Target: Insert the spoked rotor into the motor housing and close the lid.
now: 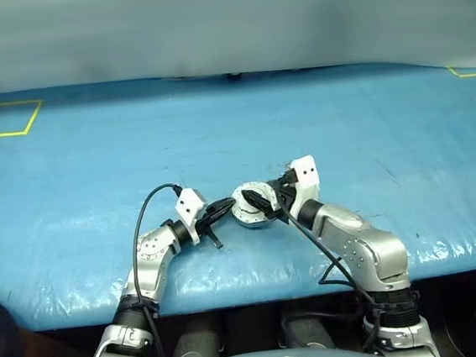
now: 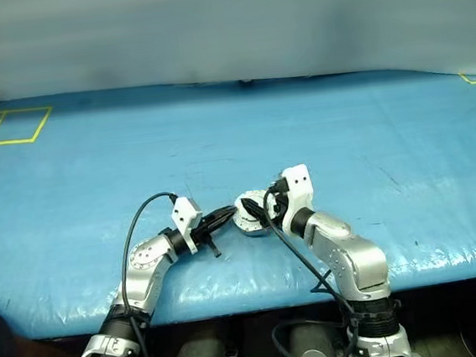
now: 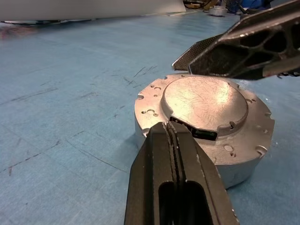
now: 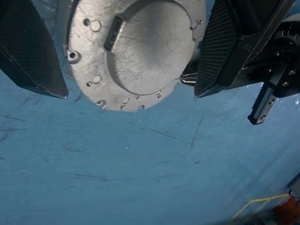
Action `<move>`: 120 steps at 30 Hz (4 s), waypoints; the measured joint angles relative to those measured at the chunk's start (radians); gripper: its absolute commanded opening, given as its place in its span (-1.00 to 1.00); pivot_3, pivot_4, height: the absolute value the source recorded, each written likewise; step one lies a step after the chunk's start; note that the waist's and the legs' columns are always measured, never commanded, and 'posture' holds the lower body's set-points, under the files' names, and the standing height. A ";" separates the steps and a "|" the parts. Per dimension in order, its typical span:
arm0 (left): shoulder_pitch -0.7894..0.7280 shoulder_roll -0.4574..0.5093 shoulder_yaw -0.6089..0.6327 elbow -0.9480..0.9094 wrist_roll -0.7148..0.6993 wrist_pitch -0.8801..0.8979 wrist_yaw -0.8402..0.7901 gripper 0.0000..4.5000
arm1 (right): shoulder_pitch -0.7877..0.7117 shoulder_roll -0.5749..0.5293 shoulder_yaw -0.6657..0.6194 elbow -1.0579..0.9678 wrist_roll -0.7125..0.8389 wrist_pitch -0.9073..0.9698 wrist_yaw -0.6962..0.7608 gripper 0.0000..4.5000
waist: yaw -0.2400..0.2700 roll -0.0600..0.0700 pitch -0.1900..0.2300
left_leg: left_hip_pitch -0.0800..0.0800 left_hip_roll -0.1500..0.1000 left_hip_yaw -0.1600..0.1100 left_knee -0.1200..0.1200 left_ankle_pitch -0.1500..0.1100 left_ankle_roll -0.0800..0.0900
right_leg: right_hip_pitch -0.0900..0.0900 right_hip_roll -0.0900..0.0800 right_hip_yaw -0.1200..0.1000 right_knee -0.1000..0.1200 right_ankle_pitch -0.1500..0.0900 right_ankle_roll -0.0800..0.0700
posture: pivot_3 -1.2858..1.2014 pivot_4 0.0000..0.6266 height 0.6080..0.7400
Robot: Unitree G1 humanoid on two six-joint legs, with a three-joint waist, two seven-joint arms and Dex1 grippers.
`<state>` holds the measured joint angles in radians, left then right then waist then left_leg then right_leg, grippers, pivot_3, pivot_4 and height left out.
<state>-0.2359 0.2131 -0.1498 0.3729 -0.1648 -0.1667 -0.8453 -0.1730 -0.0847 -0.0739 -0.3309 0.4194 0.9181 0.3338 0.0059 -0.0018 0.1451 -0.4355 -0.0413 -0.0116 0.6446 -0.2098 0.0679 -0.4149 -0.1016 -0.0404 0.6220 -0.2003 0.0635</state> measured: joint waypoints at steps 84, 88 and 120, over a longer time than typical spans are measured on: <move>0.056 -0.283 0.376 -0.260 -0.933 0.879 0.214 0.57 | -0.028 0.162 -0.141 0.204 1.096 -0.031 -0.483 -0.47 | -0.019 0.008 0.017 | -0.010 -0.001 0.004 0.007 0.003 0.008 | -0.004 0.012 0.002 0.004 0.005 0.003 | 0.03 -0.52 1.00; 0.056 -0.283 0.374 -0.251 -0.938 0.885 0.214 0.23 | -0.028 0.157 -0.134 0.201 1.092 -0.046 -0.471 -0.47 | -0.018 0.008 0.017 | -0.010 -0.001 0.004 0.007 0.003 0.008 | -0.004 0.012 0.002 0.004 0.005 0.003 | 0.03 -0.52 1.00; -0.316 -0.317 0.632 0.199 -0.874 0.474 0.547 0.23 | -0.038 0.116 -0.121 0.150 0.756 -0.263 -0.373 0.42 | -0.009 0.006 0.018 | -0.009 -0.001 0.004 0.015 0.003 0.010 | 0.001 0.015 0.004 0.005 0.009 0.008 | 0.03 -0.52 1.00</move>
<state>-0.5520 -0.1041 0.4819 0.5718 -1.0392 0.3069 -0.2987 -0.2112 0.0314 -0.1947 -0.1806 1.1750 0.6551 -0.0396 -0.0029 0.0043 0.1632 -0.4444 -0.0419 -0.0080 0.6597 -0.2070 0.0774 -0.4140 -0.0863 -0.0363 0.6273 -0.1915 0.0712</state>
